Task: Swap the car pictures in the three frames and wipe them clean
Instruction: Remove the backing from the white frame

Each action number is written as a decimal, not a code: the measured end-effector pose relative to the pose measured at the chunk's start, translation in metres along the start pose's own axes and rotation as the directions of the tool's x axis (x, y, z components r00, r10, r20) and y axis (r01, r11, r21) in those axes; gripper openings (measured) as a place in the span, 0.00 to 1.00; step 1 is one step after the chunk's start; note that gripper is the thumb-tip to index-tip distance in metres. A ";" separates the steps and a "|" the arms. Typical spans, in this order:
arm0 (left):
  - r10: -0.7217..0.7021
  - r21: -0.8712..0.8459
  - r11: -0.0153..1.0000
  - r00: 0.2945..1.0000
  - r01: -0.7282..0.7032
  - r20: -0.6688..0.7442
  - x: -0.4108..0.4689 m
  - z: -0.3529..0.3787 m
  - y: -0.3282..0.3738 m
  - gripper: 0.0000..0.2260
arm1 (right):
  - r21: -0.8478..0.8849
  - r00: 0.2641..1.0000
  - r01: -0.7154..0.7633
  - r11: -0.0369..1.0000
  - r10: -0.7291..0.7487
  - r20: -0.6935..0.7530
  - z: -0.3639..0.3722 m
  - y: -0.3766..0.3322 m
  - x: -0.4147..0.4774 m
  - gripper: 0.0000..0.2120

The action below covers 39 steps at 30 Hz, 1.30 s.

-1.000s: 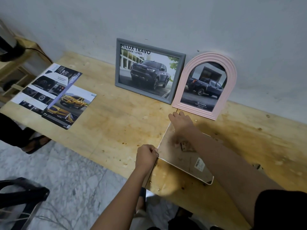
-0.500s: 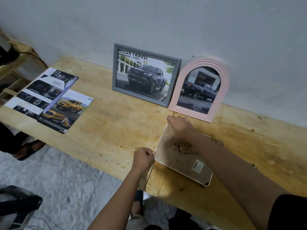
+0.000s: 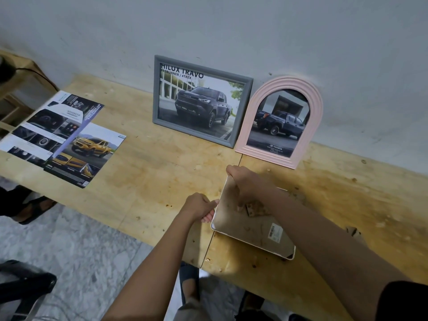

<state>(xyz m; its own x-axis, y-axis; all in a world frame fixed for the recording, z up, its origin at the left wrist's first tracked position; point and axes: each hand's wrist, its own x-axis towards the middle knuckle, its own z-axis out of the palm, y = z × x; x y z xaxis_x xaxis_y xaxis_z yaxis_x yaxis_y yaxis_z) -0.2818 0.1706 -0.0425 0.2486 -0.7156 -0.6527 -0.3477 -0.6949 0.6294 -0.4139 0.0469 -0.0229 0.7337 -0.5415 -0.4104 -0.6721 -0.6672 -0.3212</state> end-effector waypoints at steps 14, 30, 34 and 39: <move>-0.050 0.123 0.991 0.995 0.060 -0.084 0.007 0.011 0.002 0.21 | 0.037 0.997 0.062 0.997 -0.060 -0.050 0.007 0.000 -0.005 0.36; 0.045 0.240 0.971 0.987 -0.006 -0.157 -0.004 0.016 0.002 0.17 | 0.173 0.999 -0.030 0.984 0.037 -0.038 -0.047 0.000 -0.038 0.15; 0.148 0.270 0.959 0.961 -0.082 -0.235 -0.011 0.030 0.001 0.15 | 0.446 0.941 -0.133 0.885 0.255 -0.224 -0.069 0.036 -0.066 0.11; 0.230 0.366 0.922 0.935 -0.121 -0.270 -0.014 0.035 -0.002 0.12 | 0.847 0.619 -0.169 0.505 0.723 -0.307 -0.060 0.084 -0.107 0.11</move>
<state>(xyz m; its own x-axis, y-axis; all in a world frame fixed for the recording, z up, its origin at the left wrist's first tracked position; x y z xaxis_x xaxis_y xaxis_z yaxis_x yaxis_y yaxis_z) -0.3159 0.1841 -0.0489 0.3963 -0.8481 -0.3515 -0.6823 -0.5283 0.5054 -0.5431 0.0183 0.0453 -0.0005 -0.9746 -0.2240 -0.5478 0.1877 -0.8153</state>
